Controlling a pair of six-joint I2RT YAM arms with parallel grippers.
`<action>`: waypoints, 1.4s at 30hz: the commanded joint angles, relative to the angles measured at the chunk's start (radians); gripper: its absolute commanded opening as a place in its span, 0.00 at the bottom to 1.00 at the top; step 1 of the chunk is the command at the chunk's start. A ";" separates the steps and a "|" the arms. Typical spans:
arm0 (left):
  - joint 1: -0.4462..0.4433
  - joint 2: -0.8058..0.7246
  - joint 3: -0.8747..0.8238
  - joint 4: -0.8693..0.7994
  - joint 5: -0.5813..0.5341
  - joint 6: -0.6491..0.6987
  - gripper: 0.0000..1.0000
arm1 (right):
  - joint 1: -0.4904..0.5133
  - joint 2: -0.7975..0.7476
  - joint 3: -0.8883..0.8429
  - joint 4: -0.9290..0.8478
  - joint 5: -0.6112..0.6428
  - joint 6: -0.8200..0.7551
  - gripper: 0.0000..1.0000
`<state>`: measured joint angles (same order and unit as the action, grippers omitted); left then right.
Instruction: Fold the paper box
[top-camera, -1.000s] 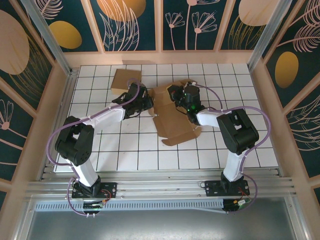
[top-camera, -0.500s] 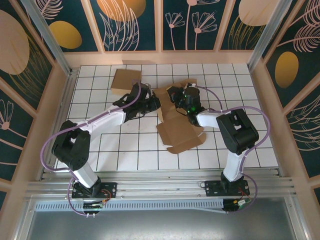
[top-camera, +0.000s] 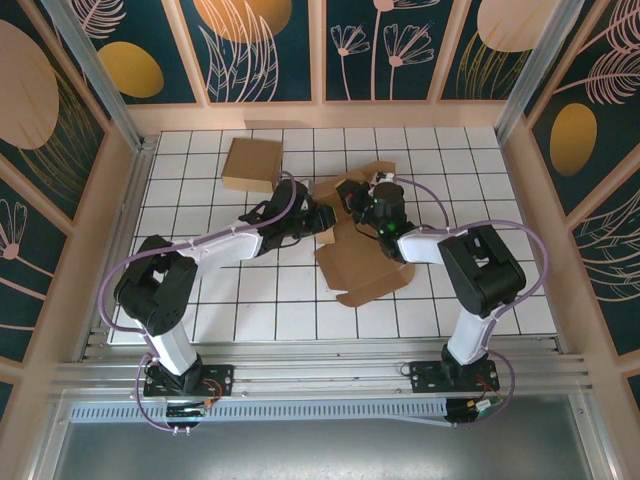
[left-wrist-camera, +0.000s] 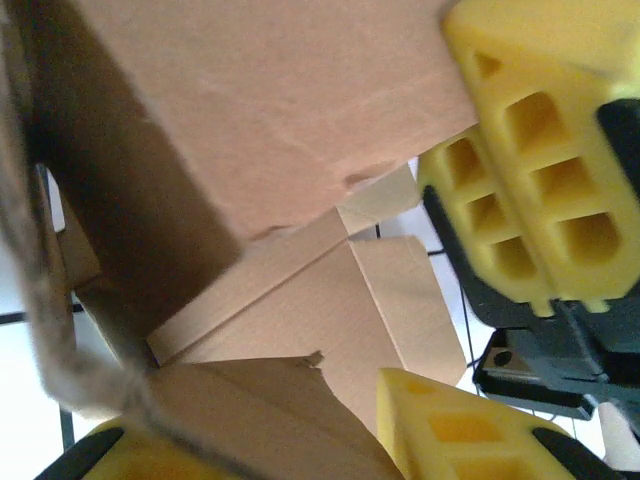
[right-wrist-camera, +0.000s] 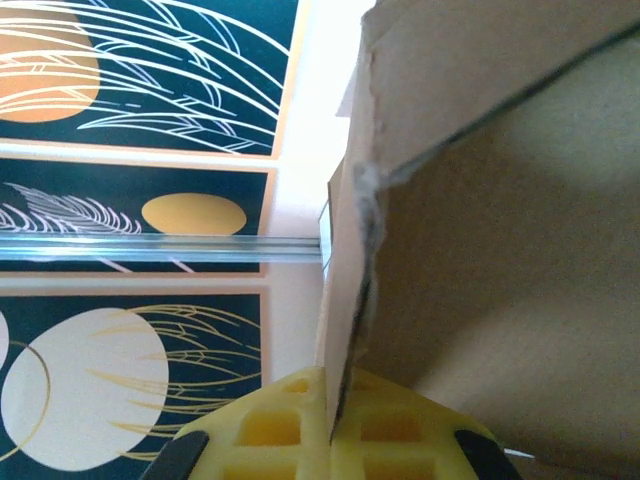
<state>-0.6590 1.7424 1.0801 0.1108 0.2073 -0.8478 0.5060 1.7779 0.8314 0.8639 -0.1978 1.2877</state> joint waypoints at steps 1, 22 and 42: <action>-0.004 -0.023 -0.061 0.066 0.057 -0.019 0.31 | 0.014 -0.055 -0.060 0.051 -0.028 -0.038 0.00; -0.048 -0.146 -0.144 0.187 0.041 0.042 0.47 | 0.014 -0.176 -0.169 -0.022 0.032 -0.124 0.00; -0.047 -0.318 -0.290 0.009 -0.186 0.692 0.64 | 0.005 -0.186 -0.117 -0.093 0.003 -0.141 0.00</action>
<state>-0.7055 1.3865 0.7929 0.1043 0.0151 -0.2646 0.5125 1.6127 0.6907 0.8200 -0.2001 1.1831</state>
